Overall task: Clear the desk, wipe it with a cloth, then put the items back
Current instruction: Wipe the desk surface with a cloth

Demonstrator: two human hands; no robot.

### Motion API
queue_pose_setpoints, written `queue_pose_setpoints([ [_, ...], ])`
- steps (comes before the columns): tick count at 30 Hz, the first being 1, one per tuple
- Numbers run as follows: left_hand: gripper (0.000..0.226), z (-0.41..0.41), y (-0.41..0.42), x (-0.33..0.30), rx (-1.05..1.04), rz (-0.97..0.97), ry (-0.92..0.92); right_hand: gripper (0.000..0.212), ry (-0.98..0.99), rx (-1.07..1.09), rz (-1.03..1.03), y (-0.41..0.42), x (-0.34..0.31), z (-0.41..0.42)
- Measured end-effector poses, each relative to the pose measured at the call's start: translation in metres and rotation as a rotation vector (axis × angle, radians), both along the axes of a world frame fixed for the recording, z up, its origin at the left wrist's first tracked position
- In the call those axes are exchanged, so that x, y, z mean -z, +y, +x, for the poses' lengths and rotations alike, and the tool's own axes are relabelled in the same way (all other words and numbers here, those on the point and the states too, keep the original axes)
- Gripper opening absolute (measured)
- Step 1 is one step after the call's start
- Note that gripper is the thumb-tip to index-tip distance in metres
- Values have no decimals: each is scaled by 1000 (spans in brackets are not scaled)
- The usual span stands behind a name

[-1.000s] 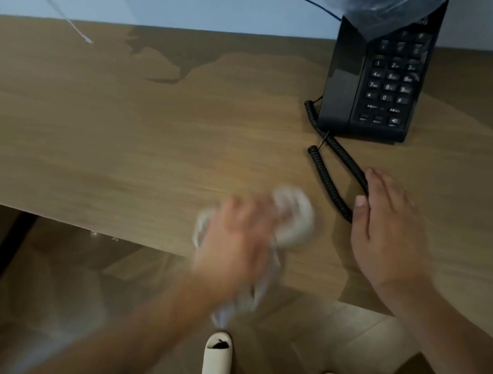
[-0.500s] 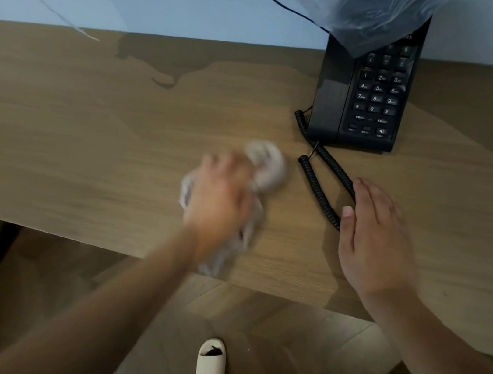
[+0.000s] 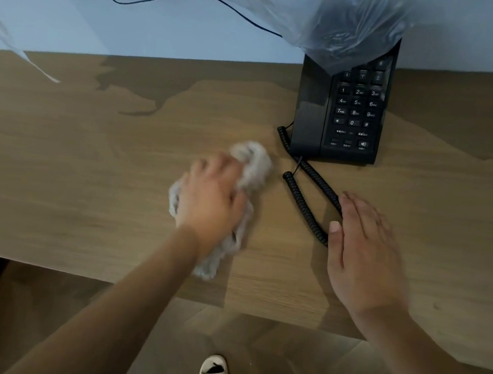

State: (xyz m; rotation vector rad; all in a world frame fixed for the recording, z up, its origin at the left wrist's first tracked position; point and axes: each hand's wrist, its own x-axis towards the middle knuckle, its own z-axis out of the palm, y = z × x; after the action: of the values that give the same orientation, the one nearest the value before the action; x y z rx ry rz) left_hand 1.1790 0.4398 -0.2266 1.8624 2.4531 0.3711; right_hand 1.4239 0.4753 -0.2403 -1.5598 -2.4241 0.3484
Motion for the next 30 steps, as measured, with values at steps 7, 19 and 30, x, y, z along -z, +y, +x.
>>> queue_pose_setpoints([
  [7,42,17,-48,-17,833,-37,-148,54,39,4,-3,2,0,0],
  [19,33,82,-34,0,150,47,-154,54,20,-4,-19,1,-2,2],
  [30,37,7,4,-3,-288,109,-201,55,24,1,-45,1,-1,1],
])
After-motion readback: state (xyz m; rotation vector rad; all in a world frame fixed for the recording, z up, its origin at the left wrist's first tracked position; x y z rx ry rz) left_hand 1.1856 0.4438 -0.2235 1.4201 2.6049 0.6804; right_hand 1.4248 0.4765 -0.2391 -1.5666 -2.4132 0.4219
